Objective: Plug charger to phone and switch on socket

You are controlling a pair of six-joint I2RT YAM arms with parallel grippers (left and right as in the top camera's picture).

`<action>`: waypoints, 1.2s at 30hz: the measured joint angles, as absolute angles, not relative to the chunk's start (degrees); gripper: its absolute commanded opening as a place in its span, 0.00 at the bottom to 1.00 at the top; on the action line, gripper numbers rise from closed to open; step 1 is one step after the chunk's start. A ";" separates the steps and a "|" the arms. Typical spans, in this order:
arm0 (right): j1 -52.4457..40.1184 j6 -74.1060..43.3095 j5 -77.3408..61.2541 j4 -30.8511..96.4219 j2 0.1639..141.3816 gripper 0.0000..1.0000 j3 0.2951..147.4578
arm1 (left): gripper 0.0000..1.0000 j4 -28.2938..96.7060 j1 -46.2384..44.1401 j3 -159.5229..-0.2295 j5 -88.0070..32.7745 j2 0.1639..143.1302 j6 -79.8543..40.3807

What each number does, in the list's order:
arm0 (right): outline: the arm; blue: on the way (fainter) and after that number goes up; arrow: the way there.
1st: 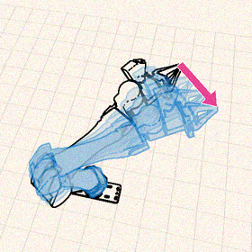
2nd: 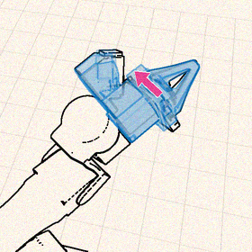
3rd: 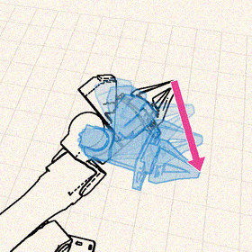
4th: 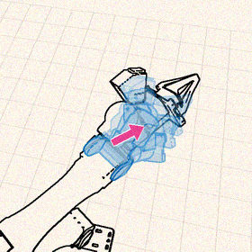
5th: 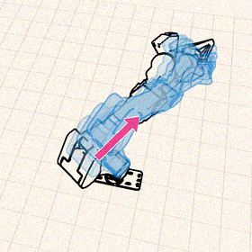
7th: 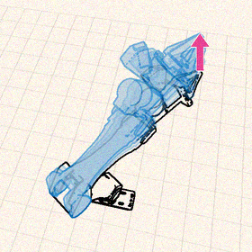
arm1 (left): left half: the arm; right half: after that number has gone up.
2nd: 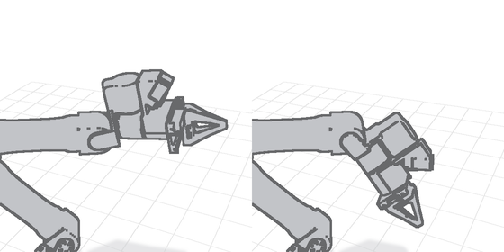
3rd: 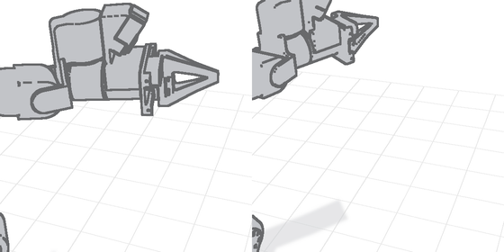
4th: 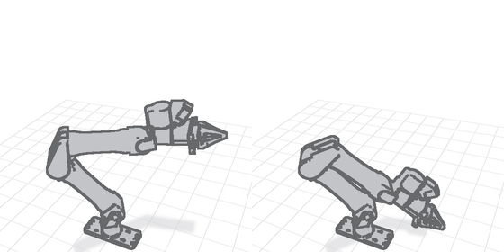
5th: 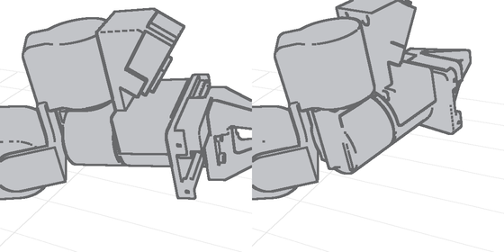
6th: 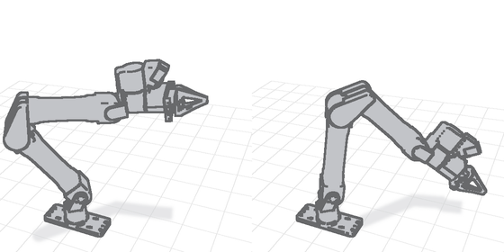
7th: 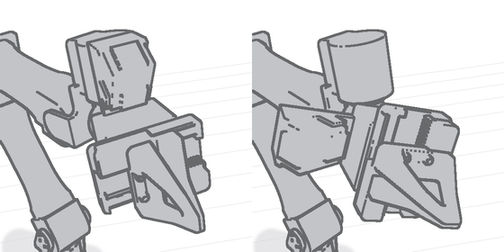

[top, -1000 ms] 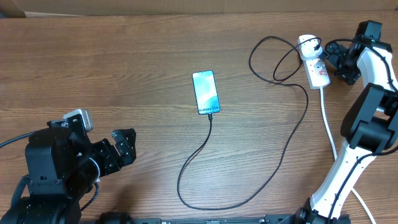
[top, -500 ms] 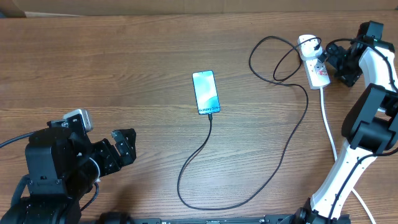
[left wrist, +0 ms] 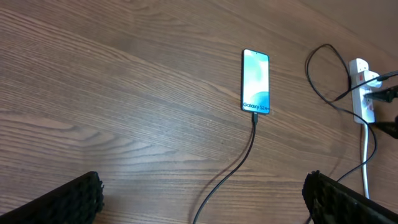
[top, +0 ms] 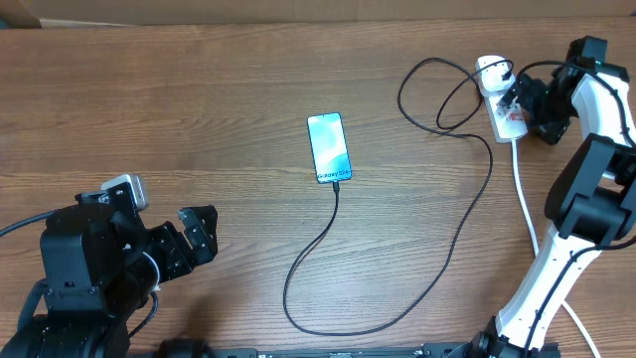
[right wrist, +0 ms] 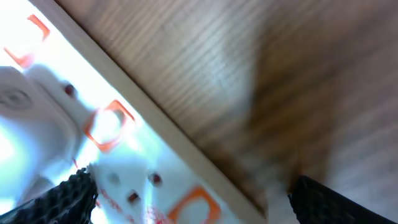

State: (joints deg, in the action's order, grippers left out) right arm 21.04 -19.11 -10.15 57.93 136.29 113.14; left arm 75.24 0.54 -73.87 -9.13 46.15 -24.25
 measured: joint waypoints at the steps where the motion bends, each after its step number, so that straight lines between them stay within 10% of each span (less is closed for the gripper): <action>1: 21.39 -19.86 -10.24 59.31 136.00 1.00 113.14 | 1.00 75.26 0.54 -73.87 -9.13 46.15 -24.25; 36: 12.71 -21.39 -11.60 97.25 60.45 1.00 110.98 | 1.00 75.26 0.54 -73.87 -9.13 46.15 -24.25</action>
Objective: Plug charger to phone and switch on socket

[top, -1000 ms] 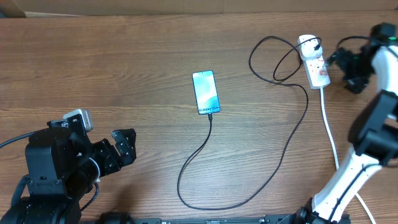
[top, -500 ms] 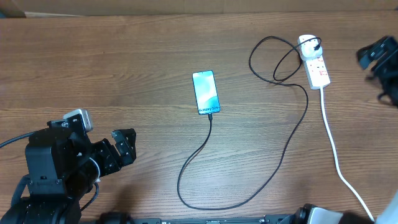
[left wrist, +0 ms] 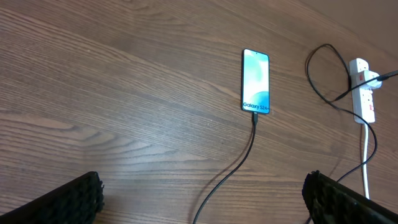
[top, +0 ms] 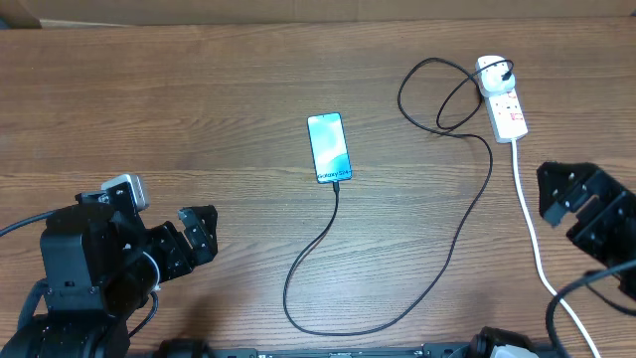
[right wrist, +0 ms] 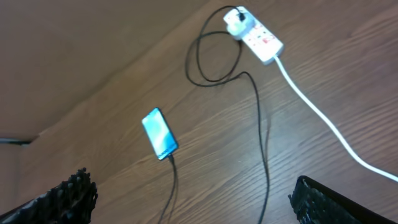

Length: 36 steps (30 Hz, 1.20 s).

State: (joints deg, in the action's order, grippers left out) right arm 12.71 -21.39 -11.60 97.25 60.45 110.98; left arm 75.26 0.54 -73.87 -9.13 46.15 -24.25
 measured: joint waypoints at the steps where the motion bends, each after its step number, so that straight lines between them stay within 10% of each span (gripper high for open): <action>1: 12.69 -21.39 -12.27 97.27 60.18 1.00 110.98 | 1.00 75.26 0.54 -73.87 -9.13 46.15 -24.25; 36: 5.82 -18.13 -13.50 81.17 44.60 1.00 90.80 | 1.00 75.29 0.54 -73.87 -9.13 46.15 -24.25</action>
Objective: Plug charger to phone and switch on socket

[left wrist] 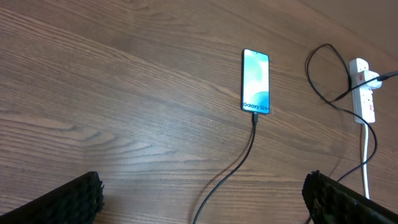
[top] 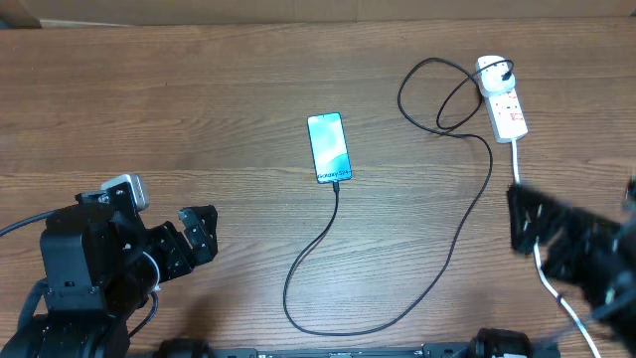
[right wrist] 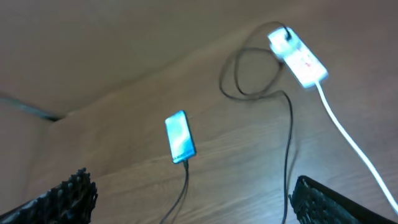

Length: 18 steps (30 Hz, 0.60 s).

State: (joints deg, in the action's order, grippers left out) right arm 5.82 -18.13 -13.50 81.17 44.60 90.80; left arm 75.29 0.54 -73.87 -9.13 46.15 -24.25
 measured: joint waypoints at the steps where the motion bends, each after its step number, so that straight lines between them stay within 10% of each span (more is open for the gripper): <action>1: 5.50 -17.58 -13.54 80.20 42.50 1.00 89.32 | 0.99 75.29 0.54 -73.84 -9.13 46.15 -24.25; 18: 5.15 -11.70 -9.30 67.09 14.52 1.00 59.22 | 1.00 75.26 0.54 -73.84 -9.13 46.15 -24.25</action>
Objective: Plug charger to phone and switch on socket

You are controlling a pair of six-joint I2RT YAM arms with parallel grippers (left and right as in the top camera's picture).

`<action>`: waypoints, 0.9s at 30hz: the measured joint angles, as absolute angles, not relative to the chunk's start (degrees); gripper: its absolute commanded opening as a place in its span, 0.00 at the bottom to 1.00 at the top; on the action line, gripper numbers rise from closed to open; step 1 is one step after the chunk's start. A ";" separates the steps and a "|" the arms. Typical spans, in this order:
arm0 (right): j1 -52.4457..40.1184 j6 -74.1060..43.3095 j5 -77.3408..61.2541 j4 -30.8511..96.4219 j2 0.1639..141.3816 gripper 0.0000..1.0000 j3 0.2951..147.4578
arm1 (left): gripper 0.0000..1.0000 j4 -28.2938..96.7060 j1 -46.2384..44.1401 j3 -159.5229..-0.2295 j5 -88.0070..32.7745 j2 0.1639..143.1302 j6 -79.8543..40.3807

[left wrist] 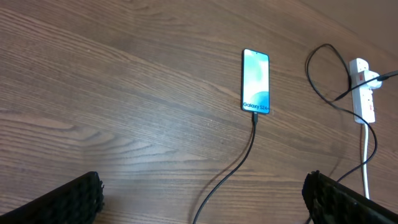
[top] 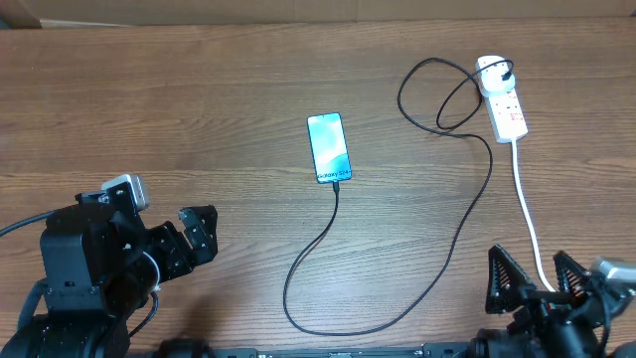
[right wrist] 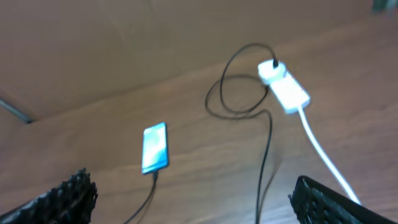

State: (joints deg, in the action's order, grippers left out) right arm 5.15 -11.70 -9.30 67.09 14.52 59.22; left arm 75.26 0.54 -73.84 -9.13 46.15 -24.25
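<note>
The phone (top: 329, 147) lies face up mid-table with its screen lit, and the black charger cable (top: 328, 239) is plugged into its near end. That cable loops round to a plug in the white socket strip (top: 500, 100) at the far right. My left gripper (top: 196, 237) rests open at the near left, far from the phone (left wrist: 255, 89). At the near right edge my right gripper (top: 532, 281) is open and empty, well back from the strip (right wrist: 285, 87). The phone (right wrist: 154, 147) and cable (right wrist: 266, 146) show ahead of it.
The strip's white lead (top: 528, 219) runs down the right side toward my right arm. A cardboard edge (top: 298, 10) borders the far side of the wooden table (top: 179, 109).
My right gripper has drawn back from the right side of the table to its near right edge. The left arm, phone, cable and strip are unchanged.
My right gripper was first down on the socket strip at the far right, the phone lit and plugged in. Later it stood clear of the strip at the mid right, then nearer, and now at the near edge. The left arm stayed still.
</note>
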 measured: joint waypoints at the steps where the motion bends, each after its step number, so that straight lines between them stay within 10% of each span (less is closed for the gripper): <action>1: 5.15 -10.96 -8.99 65.98 13.37 1.00 57.25 | 0.99 75.24 0.54 -73.84 -9.13 46.15 -24.25; 27: 4.82 -4.45 -16.62 21.21 0.84 1.00 19.55 | 1.00 75.29 0.54 -73.84 -9.13 46.15 -24.23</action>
